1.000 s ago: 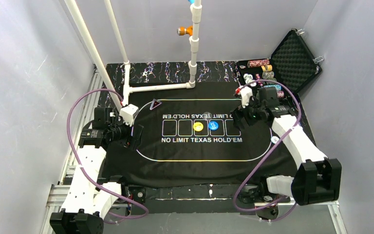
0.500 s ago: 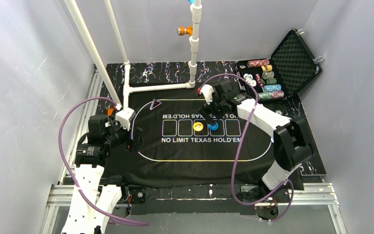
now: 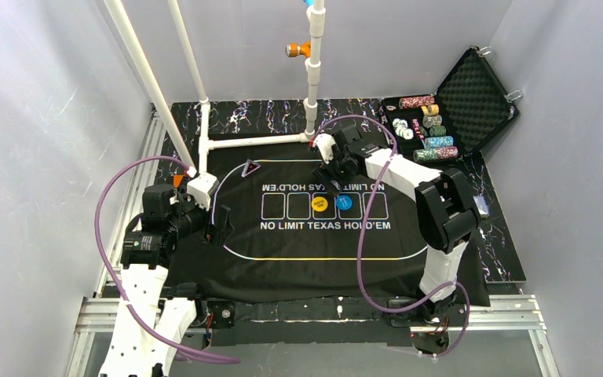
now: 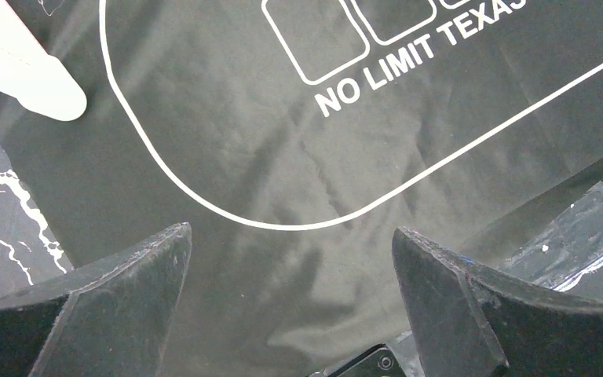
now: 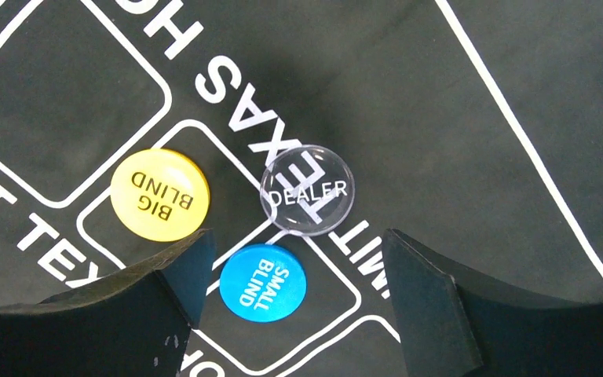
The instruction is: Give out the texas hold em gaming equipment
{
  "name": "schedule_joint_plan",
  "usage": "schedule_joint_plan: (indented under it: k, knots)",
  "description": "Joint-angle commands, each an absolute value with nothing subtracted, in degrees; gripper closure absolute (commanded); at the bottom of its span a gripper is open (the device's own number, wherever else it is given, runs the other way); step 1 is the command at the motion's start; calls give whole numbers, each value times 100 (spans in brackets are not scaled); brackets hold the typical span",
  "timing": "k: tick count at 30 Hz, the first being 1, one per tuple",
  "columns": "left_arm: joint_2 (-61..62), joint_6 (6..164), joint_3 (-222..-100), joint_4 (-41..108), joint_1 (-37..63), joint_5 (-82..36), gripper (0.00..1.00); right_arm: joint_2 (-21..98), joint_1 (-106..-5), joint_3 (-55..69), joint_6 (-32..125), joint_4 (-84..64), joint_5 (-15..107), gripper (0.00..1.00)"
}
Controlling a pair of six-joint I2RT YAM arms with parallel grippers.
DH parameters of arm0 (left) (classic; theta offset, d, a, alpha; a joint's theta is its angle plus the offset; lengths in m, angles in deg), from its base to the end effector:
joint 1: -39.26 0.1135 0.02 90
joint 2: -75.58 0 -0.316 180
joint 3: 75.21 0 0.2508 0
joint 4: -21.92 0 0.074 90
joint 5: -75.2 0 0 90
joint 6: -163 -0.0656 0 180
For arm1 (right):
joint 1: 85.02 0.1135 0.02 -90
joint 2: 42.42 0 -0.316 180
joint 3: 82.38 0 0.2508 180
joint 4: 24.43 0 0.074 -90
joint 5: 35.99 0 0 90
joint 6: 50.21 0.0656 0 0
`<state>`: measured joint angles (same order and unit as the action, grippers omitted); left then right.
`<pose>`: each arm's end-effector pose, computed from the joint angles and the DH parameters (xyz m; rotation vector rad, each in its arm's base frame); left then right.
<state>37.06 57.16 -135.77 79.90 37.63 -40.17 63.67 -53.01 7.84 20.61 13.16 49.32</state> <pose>0.1123 -0.0313 0.3262 0.5666 2.0731 -0.3422 0.3633 0.2334 0.2366 -1.1149 2.2489 0.1947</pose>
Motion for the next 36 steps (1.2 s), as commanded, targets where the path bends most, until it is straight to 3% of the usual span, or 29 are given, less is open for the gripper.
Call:
schedule_joint_plan:
  k: [1,11,17,22,31,36]
  knots:
    - [3715,5702,-13546,8036,3750,-4220,1,6617,-5294,1219,2171,1409,4839,15]
    - [3726,5688,-13546,8049,3751,-4249,1,7070,-5336,1456,2234,1491,4877,18]
    - [3713,5685,-13546,8049,3752,-4249,1,7241,-5365,1513,2265,1551,4825,27]
    - [3683,5678,-13554,8057,3751,-4249,1,7379,-5371,1544,2274,1552,4893,28]
    - [3683,5680,-13554,8058,3751,-4248,1,7461,-5435,1653,2298,1690,4823,47]
    - [3678,5681,-13559,8066,3752,-4248,1,7378,-5667,1887,2333,1753,4730,51]
